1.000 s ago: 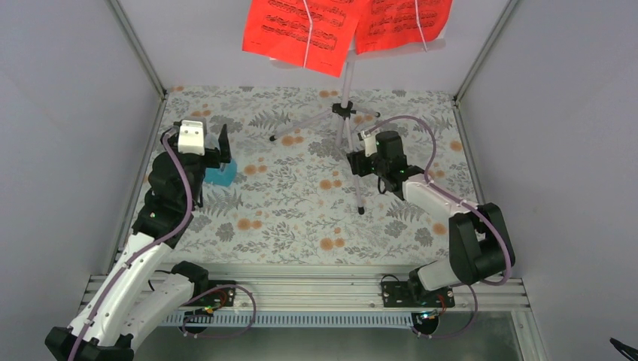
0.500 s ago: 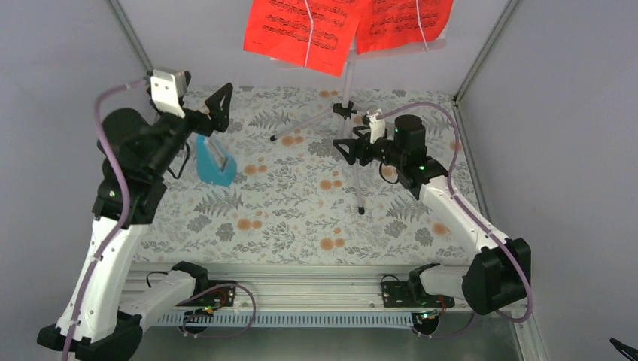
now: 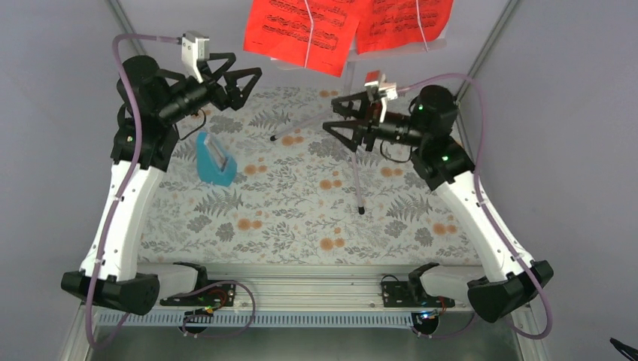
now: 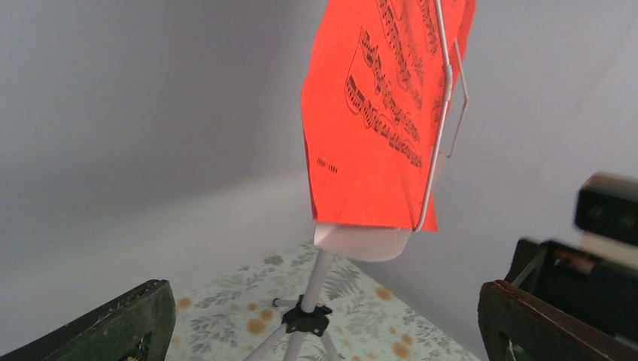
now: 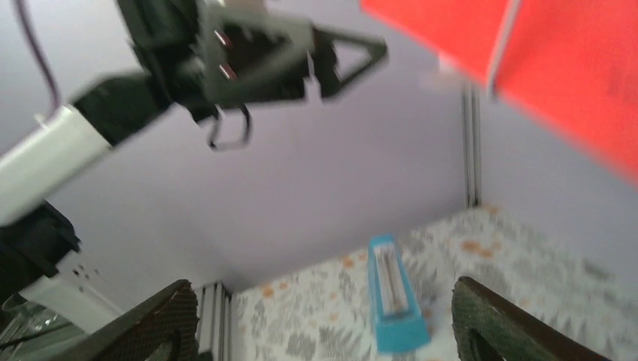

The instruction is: Pack up the instrument practice props

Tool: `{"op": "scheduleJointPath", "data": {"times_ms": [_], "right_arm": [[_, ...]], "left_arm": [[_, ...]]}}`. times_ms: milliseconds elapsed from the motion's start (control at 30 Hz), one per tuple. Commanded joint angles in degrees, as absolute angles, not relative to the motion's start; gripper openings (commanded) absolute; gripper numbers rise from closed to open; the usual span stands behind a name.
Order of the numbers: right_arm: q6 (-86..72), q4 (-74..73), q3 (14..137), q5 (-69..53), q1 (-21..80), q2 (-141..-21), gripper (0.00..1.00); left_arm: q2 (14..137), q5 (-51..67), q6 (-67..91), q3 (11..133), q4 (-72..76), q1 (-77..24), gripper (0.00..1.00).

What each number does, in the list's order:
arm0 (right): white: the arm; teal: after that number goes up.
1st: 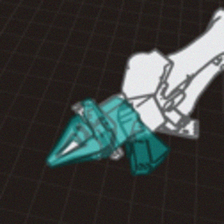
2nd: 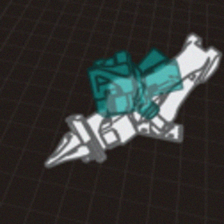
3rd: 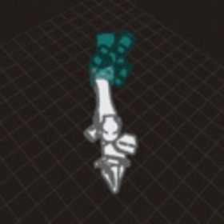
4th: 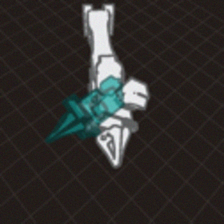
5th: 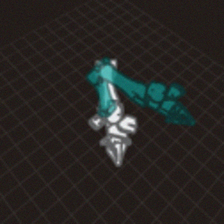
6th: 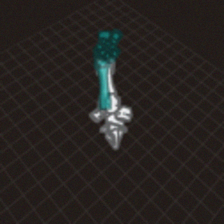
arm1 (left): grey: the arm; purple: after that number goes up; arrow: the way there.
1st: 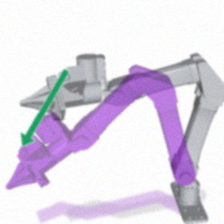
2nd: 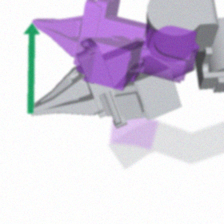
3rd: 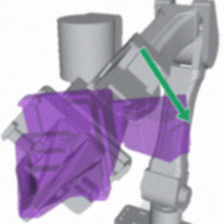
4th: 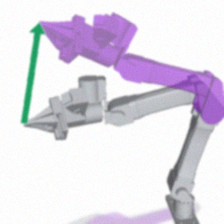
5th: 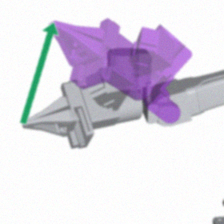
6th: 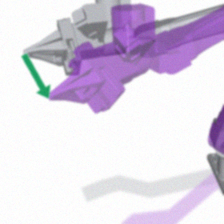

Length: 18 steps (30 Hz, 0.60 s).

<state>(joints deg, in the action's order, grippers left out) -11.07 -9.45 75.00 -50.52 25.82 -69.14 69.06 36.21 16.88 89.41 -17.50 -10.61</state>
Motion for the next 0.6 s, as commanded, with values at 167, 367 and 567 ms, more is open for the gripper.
{"op": "scheduleJointPath", "data": {"times_ms": [167, 367, 567], "right_arm": [[-26.6, 0.8, 93.5, -50.6, 26.0, -79.5, 0.69], [-30.2, -1.1, 106.7, -50.0, 26.0, -88.9, 0.66], [-31.7, -0.3, 113.5, -47.5, 26.0, -94.2, 0.62]], "left_arm": [[75.1, 47.7, 23.5, 96.6, -9.5, -9.2, 1.00], [76.9, 47.7, 22.0, 98.4, -9.9, -8.9, 0.81], [79.1, 48.5, 23.3, 100.0, -8.6, -8.8, 0.70]]}}
